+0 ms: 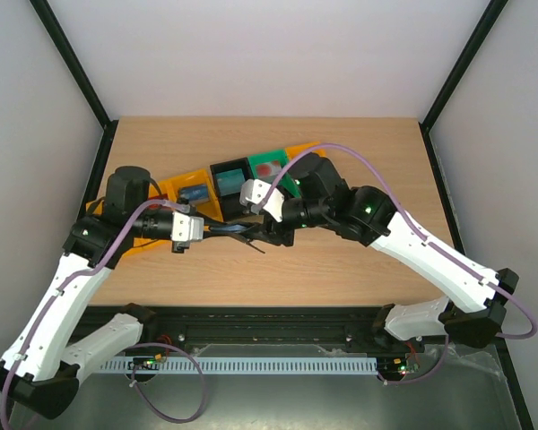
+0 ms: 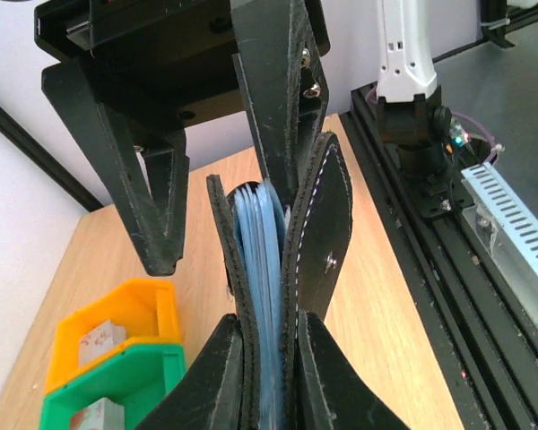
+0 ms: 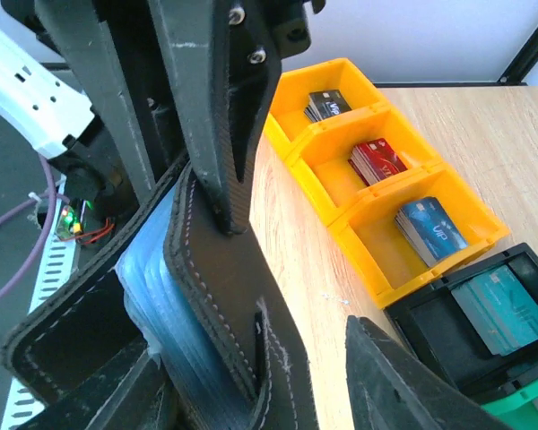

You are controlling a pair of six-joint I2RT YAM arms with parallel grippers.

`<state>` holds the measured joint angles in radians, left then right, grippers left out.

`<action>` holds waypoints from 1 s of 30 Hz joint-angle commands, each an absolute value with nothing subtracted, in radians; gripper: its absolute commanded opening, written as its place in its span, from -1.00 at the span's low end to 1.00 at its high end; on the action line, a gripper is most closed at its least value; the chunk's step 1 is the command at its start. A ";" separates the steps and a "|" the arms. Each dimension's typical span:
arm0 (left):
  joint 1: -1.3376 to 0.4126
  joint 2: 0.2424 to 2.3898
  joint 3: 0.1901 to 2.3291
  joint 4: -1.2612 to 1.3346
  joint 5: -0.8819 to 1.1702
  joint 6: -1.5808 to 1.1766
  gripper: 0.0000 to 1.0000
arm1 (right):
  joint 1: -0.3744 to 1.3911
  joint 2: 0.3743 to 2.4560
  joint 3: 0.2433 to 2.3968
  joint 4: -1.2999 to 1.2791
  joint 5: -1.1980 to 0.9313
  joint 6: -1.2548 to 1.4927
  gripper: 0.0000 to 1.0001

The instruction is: Take the credit cards out of the card holder

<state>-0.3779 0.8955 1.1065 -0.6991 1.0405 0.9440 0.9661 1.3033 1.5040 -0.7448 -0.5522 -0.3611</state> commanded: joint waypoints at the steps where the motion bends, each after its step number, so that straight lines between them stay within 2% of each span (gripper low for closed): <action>1: -0.402 0.893 1.144 -0.750 1.066 1.067 -0.95 | 0.975 1.297 1.482 -0.631 -0.480 -0.391 -0.06; 5: -0.403 0.890 1.149 -0.752 1.067 1.072 -0.95 | 0.974 1.315 1.496 -0.656 -0.490 -0.406 -0.12; 10: -0.403 0.880 1.123 -0.692 1.069 1.009 -0.95 | 0.975 1.327 1.505 -0.661 -0.532 -0.370 -0.87; 12: -0.403 0.860 1.093 -0.597 1.056 0.904 -0.93 | 0.975 1.329 1.508 -0.648 -0.513 -0.308 -0.97; 13: -0.403 0.842 1.072 -0.524 1.040 0.837 -0.75 | 0.975 1.326 1.505 -0.635 -0.494 -0.283 -0.97; 14: -0.404 0.820 1.027 -0.444 1.012 0.761 -0.45 | 0.974 1.319 1.498 -0.616 -0.477 -0.261 -0.97; 15: -0.403 0.793 0.984 -0.344 0.977 0.676 -0.03 | 0.973 1.312 1.489 -0.595 -0.454 -0.240 -0.97; 17: -0.404 0.737 0.894 -0.102 0.843 0.495 0.52 | 0.966 1.303 1.484 -0.542 -0.384 -0.163 -0.97; 18: -0.403 0.703 0.853 -0.006 0.775 0.402 0.91 | 0.959 1.303 1.487 -0.518 -0.348 -0.119 -0.97; 19: -0.404 0.687 0.823 0.067 0.694 0.313 0.98 | 0.951 1.306 1.492 -0.491 -0.306 -0.064 -0.97; 22: -0.403 0.667 0.780 0.134 0.519 0.128 0.99 | 0.944 1.328 1.510 -0.405 -0.150 0.120 -0.97; 26: -0.405 0.668 0.754 0.122 0.460 0.068 0.99 | 0.946 1.394 1.541 -0.312 -0.033 0.317 -0.97; 30: -0.405 0.708 0.784 0.143 0.375 -0.020 0.99 | 0.949 1.461 1.609 -0.348 0.074 0.401 -0.97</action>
<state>-0.4011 0.6807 0.7654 0.0547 0.5053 0.1349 0.9489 1.4105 1.5307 -0.4110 -0.0937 0.2276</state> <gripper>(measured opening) 0.994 0.053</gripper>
